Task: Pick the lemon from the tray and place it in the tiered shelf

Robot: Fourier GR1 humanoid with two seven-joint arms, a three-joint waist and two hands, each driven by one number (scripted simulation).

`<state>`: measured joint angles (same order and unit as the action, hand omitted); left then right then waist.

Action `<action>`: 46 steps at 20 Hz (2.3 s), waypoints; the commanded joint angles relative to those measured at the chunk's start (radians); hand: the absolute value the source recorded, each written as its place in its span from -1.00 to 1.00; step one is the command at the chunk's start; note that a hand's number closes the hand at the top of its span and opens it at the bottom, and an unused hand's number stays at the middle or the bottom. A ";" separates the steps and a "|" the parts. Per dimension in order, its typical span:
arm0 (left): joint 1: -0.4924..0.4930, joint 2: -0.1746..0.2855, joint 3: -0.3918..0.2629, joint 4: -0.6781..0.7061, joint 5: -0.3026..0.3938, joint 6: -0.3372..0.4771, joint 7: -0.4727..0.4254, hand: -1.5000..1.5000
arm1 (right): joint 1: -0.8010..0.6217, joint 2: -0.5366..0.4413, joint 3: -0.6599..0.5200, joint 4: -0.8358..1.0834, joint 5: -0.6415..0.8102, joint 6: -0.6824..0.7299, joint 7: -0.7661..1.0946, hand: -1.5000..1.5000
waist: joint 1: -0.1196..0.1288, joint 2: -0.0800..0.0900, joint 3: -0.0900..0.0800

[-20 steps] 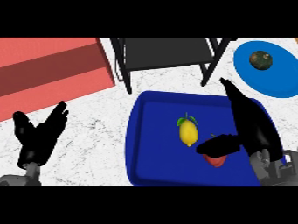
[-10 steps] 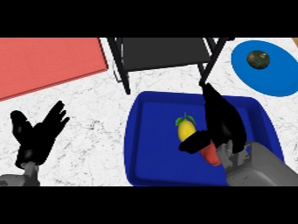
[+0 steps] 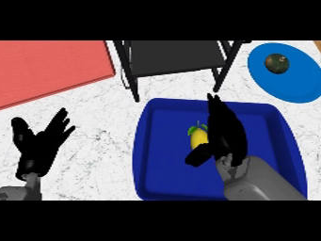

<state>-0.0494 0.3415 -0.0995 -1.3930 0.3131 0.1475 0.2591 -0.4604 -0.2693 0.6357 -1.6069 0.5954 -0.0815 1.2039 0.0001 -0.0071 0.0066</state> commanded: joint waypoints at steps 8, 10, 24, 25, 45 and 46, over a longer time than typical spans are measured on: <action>-0.026 -0.035 0.006 0.068 -0.022 0.003 0.014 0.00 | 0.031 0.115 -0.047 0.124 0.153 0.045 0.138 -1.00 | -0.007 0.007 -0.007; 0.026 -0.010 0.027 0.060 0.009 -0.056 -0.013 0.00 | 0.031 0.130 -0.060 0.148 0.187 0.047 0.133 -1.00 | -0.001 0.007 -0.008; -0.011 -0.020 0.071 0.047 -0.031 -0.074 0.018 0.00 | 0.092 0.232 -0.198 0.352 0.324 -0.073 -0.159 -1.00 | 0.003 0.008 -0.006; 0.038 -0.029 0.066 0.060 -0.041 -0.085 -0.029 0.00 | 0.091 0.226 -0.207 0.344 0.314 -0.039 -0.159 -1.00 | 0.003 0.008 -0.007; -0.025 -0.091 0.018 0.060 -0.082 -0.073 0.016 0.00 | -0.144 0.268 0.094 0.322 -0.059 0.115 -0.420 1.00 | 0.064 0.018 -0.006; -0.013 -0.086 0.018 0.054 -0.096 -0.067 0.001 0.00 | -0.186 0.269 0.119 0.332 -0.071 0.101 -0.419 1.00 | 0.059 0.015 -0.006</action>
<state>-0.0872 0.2640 -0.0581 -1.3727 0.2368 0.0828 0.2483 -0.5482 -0.0104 0.6520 -1.2776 0.6280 0.0094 0.8182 0.0439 -0.0017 0.0037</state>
